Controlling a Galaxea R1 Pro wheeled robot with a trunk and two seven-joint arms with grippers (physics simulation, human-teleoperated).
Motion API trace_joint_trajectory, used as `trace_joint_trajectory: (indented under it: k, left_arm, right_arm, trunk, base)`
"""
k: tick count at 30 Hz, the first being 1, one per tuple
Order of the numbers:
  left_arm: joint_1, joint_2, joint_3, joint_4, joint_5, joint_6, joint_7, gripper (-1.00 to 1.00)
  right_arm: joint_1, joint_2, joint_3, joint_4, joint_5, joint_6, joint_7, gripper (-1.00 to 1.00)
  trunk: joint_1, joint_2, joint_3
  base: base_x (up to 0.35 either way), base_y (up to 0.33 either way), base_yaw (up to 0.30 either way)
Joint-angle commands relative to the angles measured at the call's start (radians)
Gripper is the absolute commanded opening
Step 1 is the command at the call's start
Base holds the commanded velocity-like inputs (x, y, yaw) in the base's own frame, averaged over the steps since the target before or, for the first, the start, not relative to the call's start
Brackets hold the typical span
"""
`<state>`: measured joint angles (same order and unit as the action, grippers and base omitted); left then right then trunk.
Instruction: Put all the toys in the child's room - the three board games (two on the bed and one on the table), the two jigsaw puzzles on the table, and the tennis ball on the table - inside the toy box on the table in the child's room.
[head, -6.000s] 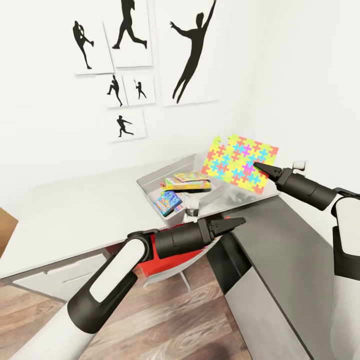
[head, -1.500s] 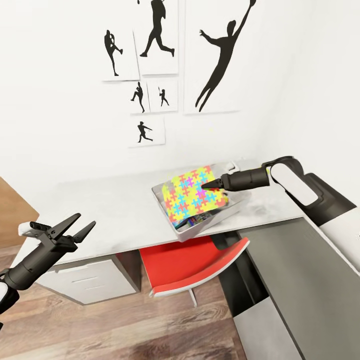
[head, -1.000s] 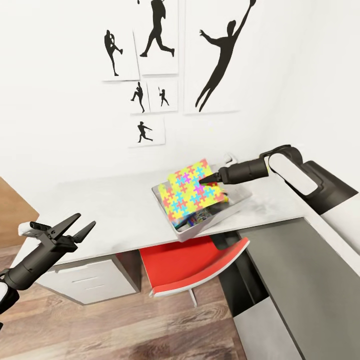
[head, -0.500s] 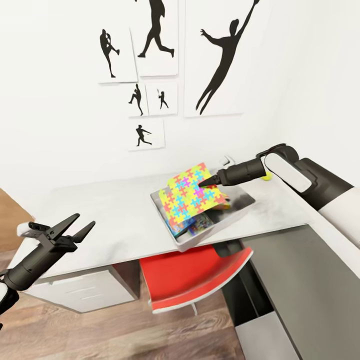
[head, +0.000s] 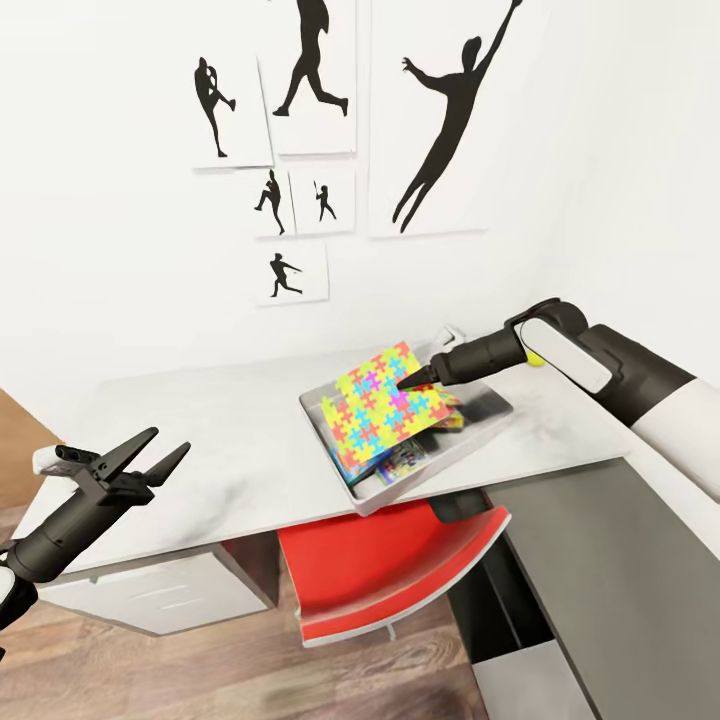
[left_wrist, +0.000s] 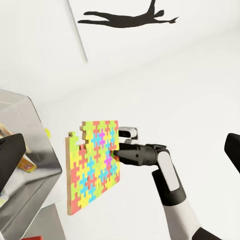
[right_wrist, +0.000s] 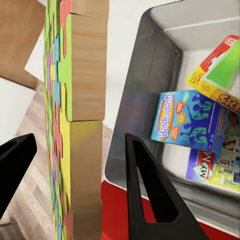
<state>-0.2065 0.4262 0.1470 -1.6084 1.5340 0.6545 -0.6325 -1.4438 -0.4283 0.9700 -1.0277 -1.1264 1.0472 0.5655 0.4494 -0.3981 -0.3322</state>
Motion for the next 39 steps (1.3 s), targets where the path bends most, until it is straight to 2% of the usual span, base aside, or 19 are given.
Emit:
trace_joint_trajectory:
  k: [1,17,39]
  left_arm:
    - [-0.001,0.0,0.0,0.0,0.006,0.007,0.001,1.0]
    - [-0.001,-0.001,0.0,0.0,0.006,-0.004,0.001,1.0]
    - [-0.001,0.0,0.0,0.001,0.006,-0.004,0.002,1.0]
  right_arm:
    - [-0.002,-0.001,0.003,0.002,0.007,0.0,0.009,-1.0]
    - [0.004,-0.012,0.007,0.007,0.018,0.0,0.01,-1.0]
    - [0.026,-0.012,0.008,0.007,0.019,0.0,0.01,-1.0]
  trunk:
    - [0.001,-0.002,-0.002]
    - [0.001,-0.002,-0.002]
    - [0.001,-0.002,-0.009]
  base:
    - [0.011,0.0,0.0]
    - [0.111,0.0,0.0]
    - [0.014,0.0,0.0]
